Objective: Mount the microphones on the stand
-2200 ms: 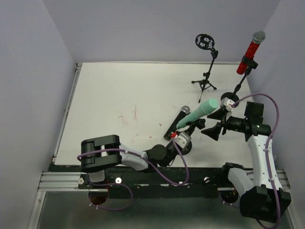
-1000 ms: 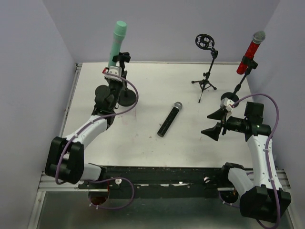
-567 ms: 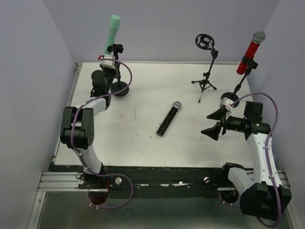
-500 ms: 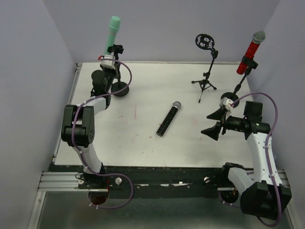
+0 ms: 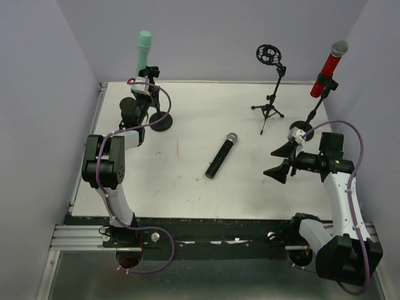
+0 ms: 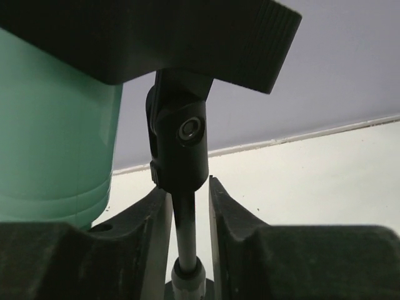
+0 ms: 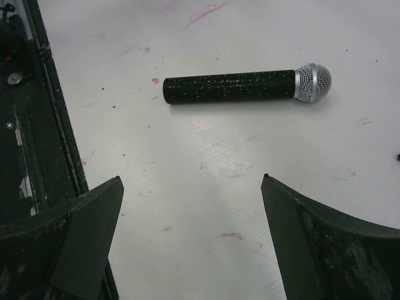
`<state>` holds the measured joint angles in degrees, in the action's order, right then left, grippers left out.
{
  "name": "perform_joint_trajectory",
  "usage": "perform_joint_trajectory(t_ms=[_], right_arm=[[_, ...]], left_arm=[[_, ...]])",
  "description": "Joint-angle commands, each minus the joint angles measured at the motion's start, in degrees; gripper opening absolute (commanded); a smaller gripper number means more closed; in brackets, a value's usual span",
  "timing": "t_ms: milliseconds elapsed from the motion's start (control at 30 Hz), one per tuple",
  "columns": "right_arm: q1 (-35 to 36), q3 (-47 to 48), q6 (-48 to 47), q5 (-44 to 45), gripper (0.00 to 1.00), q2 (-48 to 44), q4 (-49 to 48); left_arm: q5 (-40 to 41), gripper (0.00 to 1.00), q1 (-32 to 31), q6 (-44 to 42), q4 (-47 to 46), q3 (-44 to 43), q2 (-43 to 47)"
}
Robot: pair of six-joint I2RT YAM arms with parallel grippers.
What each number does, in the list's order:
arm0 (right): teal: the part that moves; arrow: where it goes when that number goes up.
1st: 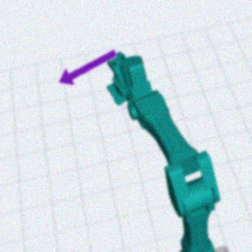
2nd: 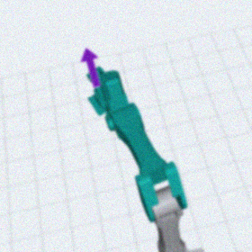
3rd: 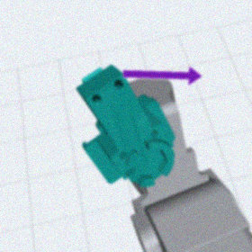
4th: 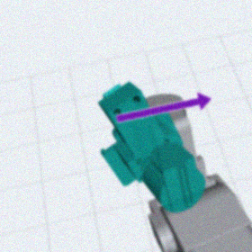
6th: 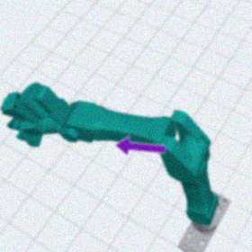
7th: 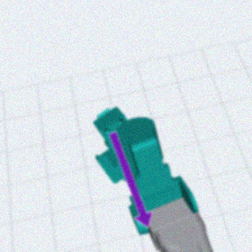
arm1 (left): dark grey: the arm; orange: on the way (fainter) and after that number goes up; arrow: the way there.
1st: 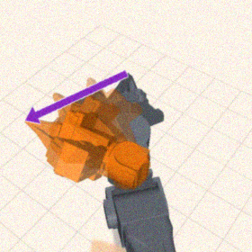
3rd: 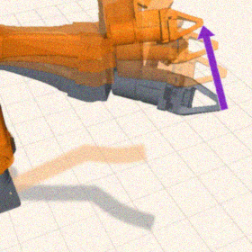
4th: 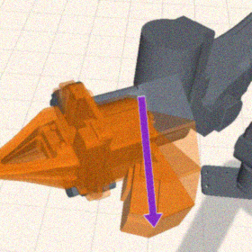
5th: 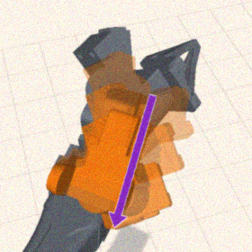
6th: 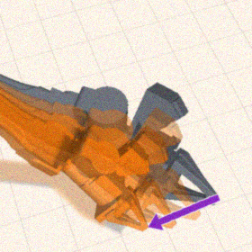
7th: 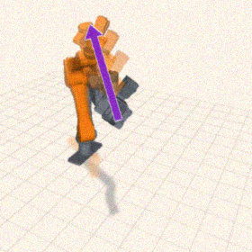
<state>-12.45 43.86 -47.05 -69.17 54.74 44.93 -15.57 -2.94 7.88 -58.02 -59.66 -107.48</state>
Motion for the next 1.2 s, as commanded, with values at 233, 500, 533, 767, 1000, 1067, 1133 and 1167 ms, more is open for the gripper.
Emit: perform_joint_trajectory(t_ms=[233, 500, 533, 767, 1000, 1067, 1133, 1167], right_arm=[[-0.12, -0.09, -0.85, -0.18, 0.99, -1.21, 0.86], [-0.21, -0.09, -0.77, -0.53, 0.99, -2.01, 0.86], [-0.12, -0.17, -0.68, -0.62, 0.99, -2.09, 0.86], [-0.12, -0.09, -0.33, -0.44, 1.00, -2.88, 0.69], [-0.12, -0.35, 4.24, -0.53, 1.00, -2.97, -2.64], [-0.21, -0.18, 6.52, -1.14, 1.00, -2.71, -4.49], [-0.12, 1.31, 7.49, -1.76, 1.00, -1.83, -5.11], [-0.21, 2.28, 9.15, -1.76, 1.00, -1.13, -5.90]], left_arm=[[-0.07, 0.58, 0.39, 1.44, -9.04, 8.67, 6.75], [2.83, 0.80, 0.39, 3.46, -5.80, 13.95, 13.87], [2.48, 0.81, 0.39, 3.37, -3.79, 13.69, 14.57], [2.65, 0.82, 0.39, 7.14, 2.90, 15.88, 19.50], [6.87, 0.82, 0.30, 17.68, 5.36, 23.97, 27.57], [7.92, 0.82, 0.13, 20.06, 9.92, 25.73, 31.44], [7.06, 0.82, -0.13, 22.35, 13.18, 27.57, 35.57], [6.26, 0.82, -0.31, 23.57, 14.76, 28.19, 38.46]])
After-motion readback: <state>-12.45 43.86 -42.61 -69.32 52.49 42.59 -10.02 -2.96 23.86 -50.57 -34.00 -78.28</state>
